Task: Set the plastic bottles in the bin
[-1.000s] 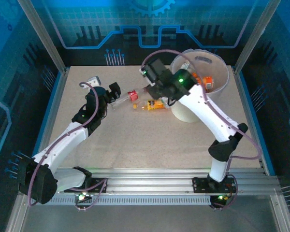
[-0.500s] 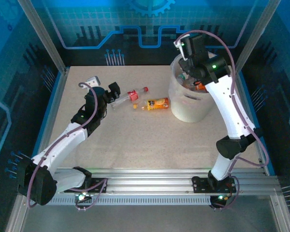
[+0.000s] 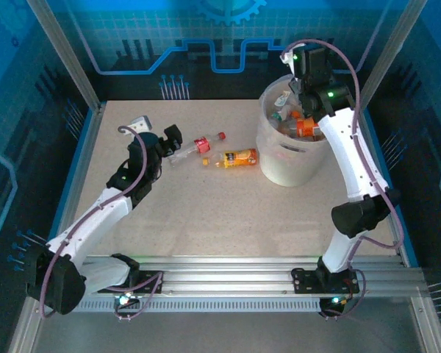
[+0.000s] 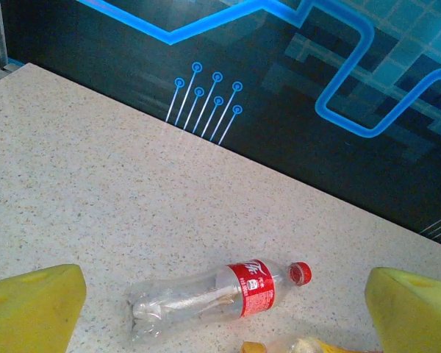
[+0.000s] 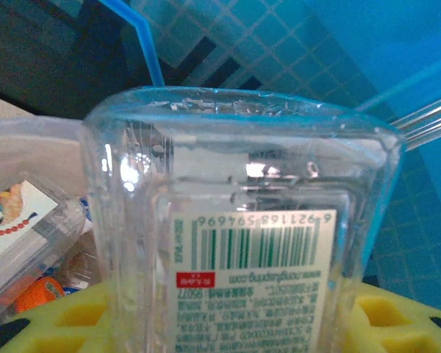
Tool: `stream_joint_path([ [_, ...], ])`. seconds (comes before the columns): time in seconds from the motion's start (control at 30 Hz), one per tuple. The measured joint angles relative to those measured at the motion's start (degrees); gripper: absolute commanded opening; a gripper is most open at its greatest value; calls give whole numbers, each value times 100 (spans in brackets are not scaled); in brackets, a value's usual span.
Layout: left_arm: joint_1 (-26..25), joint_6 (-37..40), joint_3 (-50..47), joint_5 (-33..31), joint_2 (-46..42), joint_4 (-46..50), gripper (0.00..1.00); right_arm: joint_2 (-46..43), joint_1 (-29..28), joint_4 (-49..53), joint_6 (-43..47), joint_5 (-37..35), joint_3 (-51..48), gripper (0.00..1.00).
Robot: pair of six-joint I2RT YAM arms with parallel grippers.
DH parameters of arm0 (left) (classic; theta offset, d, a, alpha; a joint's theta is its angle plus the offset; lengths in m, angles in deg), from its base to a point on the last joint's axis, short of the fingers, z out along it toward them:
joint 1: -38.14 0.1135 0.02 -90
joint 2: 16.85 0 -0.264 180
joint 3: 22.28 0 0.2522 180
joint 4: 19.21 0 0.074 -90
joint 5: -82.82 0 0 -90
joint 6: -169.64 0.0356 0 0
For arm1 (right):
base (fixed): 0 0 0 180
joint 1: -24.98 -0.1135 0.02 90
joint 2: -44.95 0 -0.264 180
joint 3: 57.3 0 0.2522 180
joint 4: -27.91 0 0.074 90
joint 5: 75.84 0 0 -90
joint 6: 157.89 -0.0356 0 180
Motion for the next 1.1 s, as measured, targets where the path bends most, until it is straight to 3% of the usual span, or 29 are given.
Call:
stream_joint_path([
  [0.43,0,2,0,2,-24,-2,99,-929,20,-1001,168,83,-1814,29],
  [0.73,0,2,0,2,-26,-2,99,-1117,114,-1681,420,17,-2402,31],
  [1.1,0,4,0,2,-42,-2,99,-1067,195,-1803,599,-92,-2535,35],
])
